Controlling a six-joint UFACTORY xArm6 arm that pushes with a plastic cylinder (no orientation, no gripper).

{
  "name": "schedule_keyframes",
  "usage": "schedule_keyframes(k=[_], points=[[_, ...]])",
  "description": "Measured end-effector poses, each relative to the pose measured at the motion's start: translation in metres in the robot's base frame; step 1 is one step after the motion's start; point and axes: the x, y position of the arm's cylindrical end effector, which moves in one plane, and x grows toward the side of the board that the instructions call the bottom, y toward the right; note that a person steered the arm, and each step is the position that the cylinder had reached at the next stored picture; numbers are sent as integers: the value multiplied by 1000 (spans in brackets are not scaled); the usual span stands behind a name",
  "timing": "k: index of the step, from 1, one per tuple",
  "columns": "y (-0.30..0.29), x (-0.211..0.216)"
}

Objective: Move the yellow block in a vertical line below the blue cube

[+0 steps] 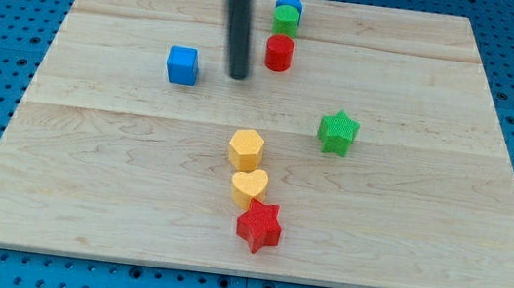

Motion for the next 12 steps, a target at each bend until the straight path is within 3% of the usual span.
schedule_keyframes(k=[1, 2, 3, 4, 5, 6, 7, 8, 9, 12], points=[[50, 76], [39, 114], [-20, 125], [-74, 117], [-103, 82], [-90, 69], [-88, 105], [-156, 119], [-148, 85], [-140, 70]])
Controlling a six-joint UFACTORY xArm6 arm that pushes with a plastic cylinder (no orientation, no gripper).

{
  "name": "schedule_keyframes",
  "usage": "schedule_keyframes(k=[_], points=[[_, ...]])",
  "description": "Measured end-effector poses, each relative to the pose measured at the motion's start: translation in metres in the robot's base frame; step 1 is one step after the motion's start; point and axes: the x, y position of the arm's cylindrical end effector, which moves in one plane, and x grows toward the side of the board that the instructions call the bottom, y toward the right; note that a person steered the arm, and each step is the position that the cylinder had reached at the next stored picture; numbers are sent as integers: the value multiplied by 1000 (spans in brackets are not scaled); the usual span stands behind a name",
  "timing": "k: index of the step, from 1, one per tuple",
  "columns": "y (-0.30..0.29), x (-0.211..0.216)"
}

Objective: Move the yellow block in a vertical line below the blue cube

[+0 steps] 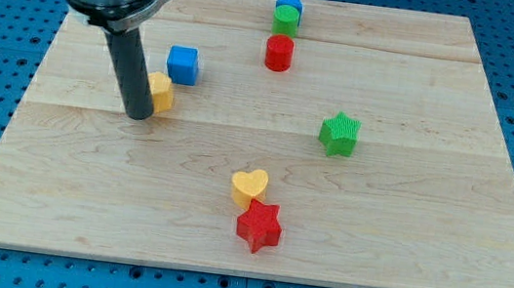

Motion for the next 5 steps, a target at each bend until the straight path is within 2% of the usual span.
schedule_keyframes(k=[1, 2, 3, 4, 5], points=[[114, 4], [218, 31], [225, 70], [150, 97], [79, 92]])
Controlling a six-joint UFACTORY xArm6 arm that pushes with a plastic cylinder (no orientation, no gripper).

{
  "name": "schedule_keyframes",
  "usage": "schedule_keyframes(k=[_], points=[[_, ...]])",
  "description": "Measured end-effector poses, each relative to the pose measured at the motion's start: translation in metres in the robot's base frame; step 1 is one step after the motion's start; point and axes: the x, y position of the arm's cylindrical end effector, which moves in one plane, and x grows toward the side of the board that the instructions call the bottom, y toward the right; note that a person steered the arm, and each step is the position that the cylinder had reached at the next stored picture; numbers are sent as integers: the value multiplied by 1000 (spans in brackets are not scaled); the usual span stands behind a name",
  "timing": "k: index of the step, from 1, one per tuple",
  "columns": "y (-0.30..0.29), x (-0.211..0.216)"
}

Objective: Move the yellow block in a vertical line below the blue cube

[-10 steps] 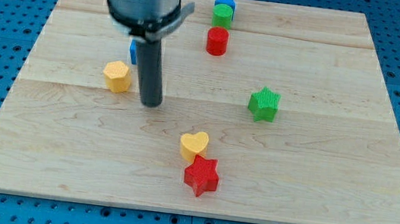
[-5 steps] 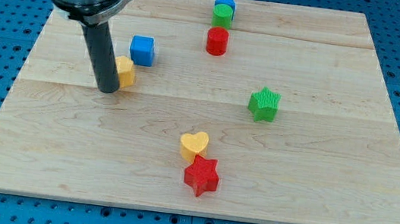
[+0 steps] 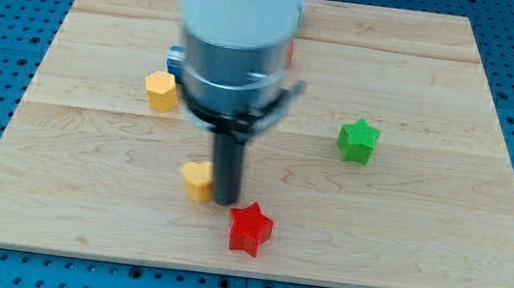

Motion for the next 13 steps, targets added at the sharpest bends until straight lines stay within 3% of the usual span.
schedule_keyframes(k=[1, 2, 3, 4, 5, 6, 7, 8, 9, 10, 11, 12, 13], points=[[-55, -34], [-23, -10], [-101, -17], [-130, 6], [-145, -45], [-110, -71], [-145, -52], [-230, -54], [-215, -123], [-168, -94], [-108, -92], [-136, -58], [-139, -55]])
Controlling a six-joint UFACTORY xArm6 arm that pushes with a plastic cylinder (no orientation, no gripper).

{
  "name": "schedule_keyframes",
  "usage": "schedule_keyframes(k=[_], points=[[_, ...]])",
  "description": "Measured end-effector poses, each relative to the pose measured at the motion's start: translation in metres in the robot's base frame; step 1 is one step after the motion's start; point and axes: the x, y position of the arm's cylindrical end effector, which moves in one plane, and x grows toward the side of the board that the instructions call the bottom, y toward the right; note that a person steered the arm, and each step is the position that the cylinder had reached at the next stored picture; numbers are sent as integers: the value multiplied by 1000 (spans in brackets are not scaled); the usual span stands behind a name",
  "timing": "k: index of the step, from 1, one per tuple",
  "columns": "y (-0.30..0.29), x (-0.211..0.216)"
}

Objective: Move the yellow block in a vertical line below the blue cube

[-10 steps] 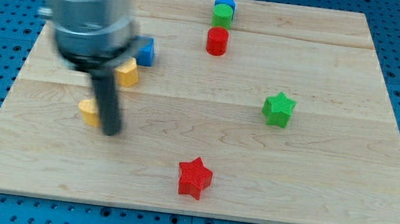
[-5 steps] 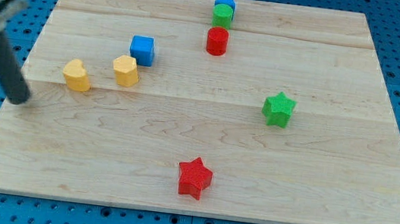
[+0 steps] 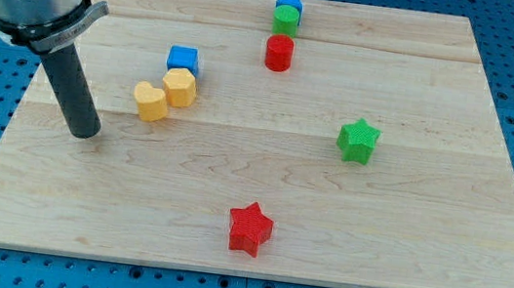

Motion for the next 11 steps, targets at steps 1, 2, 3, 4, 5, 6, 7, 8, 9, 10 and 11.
schedule_keyframes(k=[1, 2, 3, 4, 5, 6, 7, 8, 9, 10, 11], points=[[-2, -49], [14, -72], [61, -37], [52, -25], [92, -45], [65, 26], [130, 25], [177, -22], [138, -23], [99, -25], [140, -23]])
